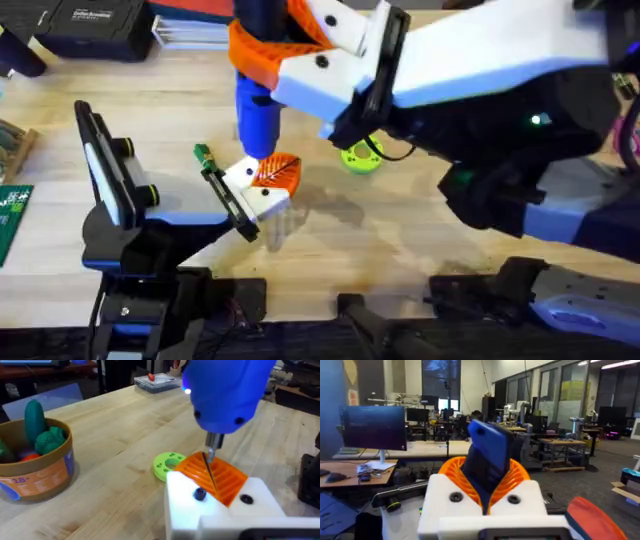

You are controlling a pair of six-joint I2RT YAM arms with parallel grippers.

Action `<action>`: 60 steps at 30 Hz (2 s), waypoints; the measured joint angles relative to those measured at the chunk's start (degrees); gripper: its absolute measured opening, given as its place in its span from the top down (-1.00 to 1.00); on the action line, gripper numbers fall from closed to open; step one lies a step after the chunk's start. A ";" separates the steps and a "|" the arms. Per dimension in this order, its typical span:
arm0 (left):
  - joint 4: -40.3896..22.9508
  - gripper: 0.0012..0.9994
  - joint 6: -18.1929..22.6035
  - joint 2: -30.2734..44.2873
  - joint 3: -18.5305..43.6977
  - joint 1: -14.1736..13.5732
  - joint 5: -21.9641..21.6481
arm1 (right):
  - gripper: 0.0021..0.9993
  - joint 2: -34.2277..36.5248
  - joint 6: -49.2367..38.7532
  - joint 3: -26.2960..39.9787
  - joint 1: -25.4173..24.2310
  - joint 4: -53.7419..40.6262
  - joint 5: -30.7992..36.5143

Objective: Pick up the gripper from the table and insert it into the empty holder that is missing its gripper. Then pick up a screw, insert it into the mounting hole, and use the screwdriver to tighten it. Finally, clean up the table by picking up the vegetable and placing it into the bucket.

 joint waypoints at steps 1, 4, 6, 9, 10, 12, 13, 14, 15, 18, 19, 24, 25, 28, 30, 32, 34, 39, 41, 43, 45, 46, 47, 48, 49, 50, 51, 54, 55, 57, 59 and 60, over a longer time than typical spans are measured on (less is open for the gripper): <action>0.00 0.98 -0.02 0.00 0.00 0.00 0.00 | 0.94 0.44 -0.07 0.48 0.02 0.02 -0.43; 0.00 0.98 -0.02 0.00 0.00 0.00 0.00 | 0.94 1.65 -0.22 1.83 0.41 0.02 -1.54; 0.00 0.98 0.00 0.00 0.00 0.00 0.00 | 0.94 2.29 -0.24 2.55 0.84 0.02 -2.09; 0.00 0.98 -0.02 0.00 0.00 0.00 0.00 | 0.94 2.96 -0.24 2.92 1.36 0.13 -2.54; 0.00 0.98 -0.02 0.00 0.00 0.00 0.00 | 0.94 3.09 -0.24 2.92 1.44 0.11 -2.62; 0.00 0.98 -0.02 0.00 0.00 0.00 0.00 | 0.94 3.30 -0.24 2.92 1.49 0.09 -2.78; 0.00 0.98 0.00 0.00 0.00 0.00 0.00 | 0.94 3.35 -0.24 2.92 1.49 0.07 -2.78; 0.00 0.98 -0.02 0.00 0.00 0.00 0.00 | 0.94 3.40 -0.24 2.92 1.49 0.07 -2.78; 0.00 0.98 -0.02 0.00 0.00 0.00 0.00 | 0.94 3.40 -0.26 2.92 1.49 0.04 -2.78; 0.00 0.98 -0.02 0.00 0.00 0.00 0.00 | 0.94 3.42 -0.73 2.92 1.49 0.02 -2.78; 0.00 0.98 -0.02 0.00 0.00 0.00 0.00 | 0.94 3.44 -0.94 2.92 1.49 0.02 -2.79; 0.00 0.98 -0.02 0.00 0.00 0.00 0.00 | 0.94 4.48 -1.55 2.94 1.55 0.04 -2.78; 0.00 0.98 -0.02 0.00 0.00 0.00 0.00 | 0.94 4.84 -1.55 2.94 1.63 0.00 -2.78; -0.02 0.98 -0.02 0.00 0.00 0.00 0.01 | 0.94 5.43 -1.55 2.94 1.82 -0.22 -2.75; 0.00 0.98 -0.02 0.00 0.00 0.00 0.02 | 0.94 5.41 -1.57 2.99 1.84 -0.30 -2.76; -0.02 0.98 -0.04 0.00 0.00 0.00 0.01 | 0.94 5.41 -1.57 3.04 1.86 -0.74 -2.73; -0.02 0.98 -0.02 0.00 0.00 0.00 0.02 | 0.94 5.41 -1.72 3.34 1.86 -1.30 -2.74; -0.02 0.98 -0.03 0.00 0.00 0.00 0.04 | 0.94 5.42 -1.75 3.59 1.86 -2.10 -2.71; -0.02 0.98 -0.04 0.00 0.00 0.00 0.02 | 0.94 5.41 -1.75 3.62 1.87 -2.27 -2.72; -0.02 0.98 -0.02 0.00 0.00 0.00 0.04 | 0.94 5.41 -1.75 3.64 1.88 -2.34 -2.72; -0.02 0.98 -0.04 0.00 0.00 0.00 0.04 | 0.94 5.41 -1.77 3.64 1.88 -2.38 -2.70; -0.02 0.98 -0.04 0.00 0.00 0.00 0.04 | 0.94 5.41 -1.77 3.64 1.88 -2.38 -2.72; -0.02 0.98 -0.04 0.00 0.00 0.00 0.07 | 0.94 5.41 -1.77 3.64 1.88 -2.39 -2.72; -0.02 0.98 -0.04 0.00 0.00 0.00 0.07 | 0.94 5.41 -1.77 3.64 1.88 -2.42 -2.71; -0.02 0.98 -0.04 0.00 -0.02 0.00 0.09 | 0.94 5.41 -1.77 3.64 1.88 -2.43 -2.72; -0.02 0.98 -0.04 0.00 -0.02 0.00 0.11 | 0.94 5.41 -1.77 3.64 1.88 -2.43 -2.72; -0.02 0.98 -0.04 0.00 -0.01 0.00 0.15 | 0.94 5.41 -1.77 3.64 1.88 -2.43 -2.72; -0.03 0.98 -0.04 0.00 0.00 0.00 0.22 | 0.94 5.41 -1.75 3.64 1.88 -2.49 -2.72; -0.02 0.98 -0.03 0.00 -0.01 0.00 0.24 | 0.94 5.41 -1.77 3.64 1.88 -2.48 -2.72; -0.04 0.98 -0.04 0.00 -0.02 0.00 0.24 | 0.94 5.41 -1.77 3.64 1.88 -2.49 -2.72; -0.02 0.98 -0.02 0.00 -0.02 0.00 0.24 | 0.94 5.43 -1.75 3.64 1.88 -2.49 -2.74; -0.02 0.98 -0.04 0.00 -0.02 0.00 0.26 | 0.94 5.41 -1.77 3.64 1.88 -2.54 -2.72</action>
